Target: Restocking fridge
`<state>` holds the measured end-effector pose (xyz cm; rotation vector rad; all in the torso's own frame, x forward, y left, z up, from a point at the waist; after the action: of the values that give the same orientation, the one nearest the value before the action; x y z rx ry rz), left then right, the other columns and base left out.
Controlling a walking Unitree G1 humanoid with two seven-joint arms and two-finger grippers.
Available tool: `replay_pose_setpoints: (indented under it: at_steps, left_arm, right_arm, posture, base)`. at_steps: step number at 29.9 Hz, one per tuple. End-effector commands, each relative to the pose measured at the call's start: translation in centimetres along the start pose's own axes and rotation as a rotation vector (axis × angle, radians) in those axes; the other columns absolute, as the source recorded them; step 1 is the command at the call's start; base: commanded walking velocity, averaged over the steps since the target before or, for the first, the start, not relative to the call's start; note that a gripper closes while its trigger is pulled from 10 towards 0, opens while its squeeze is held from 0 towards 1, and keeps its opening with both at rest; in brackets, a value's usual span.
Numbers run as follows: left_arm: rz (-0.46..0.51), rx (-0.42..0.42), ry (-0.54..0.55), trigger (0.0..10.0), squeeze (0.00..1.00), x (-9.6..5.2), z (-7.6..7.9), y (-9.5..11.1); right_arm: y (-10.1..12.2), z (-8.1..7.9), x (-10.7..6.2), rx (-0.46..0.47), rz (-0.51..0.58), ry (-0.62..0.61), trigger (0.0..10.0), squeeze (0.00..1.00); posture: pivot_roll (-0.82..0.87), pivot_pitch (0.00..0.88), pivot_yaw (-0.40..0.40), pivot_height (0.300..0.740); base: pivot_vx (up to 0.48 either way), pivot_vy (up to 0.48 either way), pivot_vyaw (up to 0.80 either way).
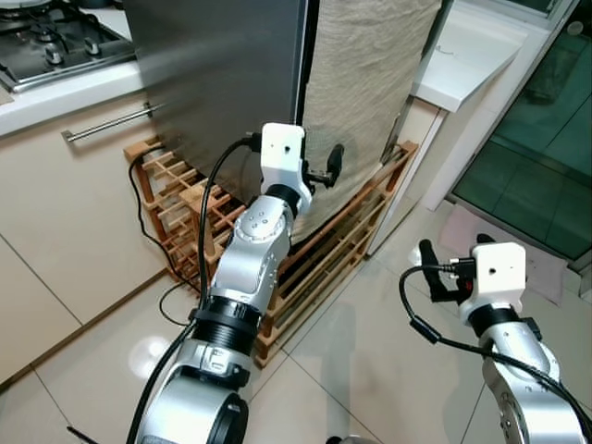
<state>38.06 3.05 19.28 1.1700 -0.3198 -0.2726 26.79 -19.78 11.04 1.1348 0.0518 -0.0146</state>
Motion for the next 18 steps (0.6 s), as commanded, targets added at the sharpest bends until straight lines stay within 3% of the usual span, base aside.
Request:
replay_pose_setpoints:
  at_steps: [1,8,13,18]
  left_arm:
    - [-0.007,-0.027,-0.057,10.0,0.0,0.3,2.3,-0.4]
    - [-0.031,-0.018,-0.051,10.0,0.0,0.9,2.5,-1.3]
    - [-0.061,-0.055,-0.128,10.0,0.0,1.6,5.5,-1.9]
    - [-0.092,-0.07,-0.176,10.0,0.0,1.9,7.3,-2.6]
  right_arm:
    - [0.2,0.5,-0.2,-0.012,0.001,-0.021,10.0,0.0]
    - [0.2,0.3,-0.4,-0.012,-0.001,-0.01,10.0,0.0]
    - [0.2,0.5,-0.7,-0.018,-0.005,-0.004,10.0,0.0]
    - [0.3,0.4,-0.8,-0.02,-0.007,-0.002,10.0,0.0]
  posture:
    - [-0.15,0.054,-0.075,0.74]
    - [-0.14,0.068,-0.082,0.74]
    - [-0.15,0.091,-0.082,0.74]
    - [-0.16,0.1,-0.08,0.74]
  base:
    - [0.0,0.0,0.0]
    - [0.0,0.0,0.0]
    - [0.0,0.0,0.0]
    - [0.0,0.0,0.0]
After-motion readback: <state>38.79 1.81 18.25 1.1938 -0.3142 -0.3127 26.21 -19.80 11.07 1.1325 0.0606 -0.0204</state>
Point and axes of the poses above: a point about 5 cm out from each wrist's last joint towards the gripper, its own x axis pointing out of the wrist towards the gripper, its own y axis along the axis of the wrist's last joint, z = x × y, the point moved 3 cm from there along x, pointing out of the wrist towards the gripper, and after that the axes turned 15 degrees about -x, right-handed, at the moved point
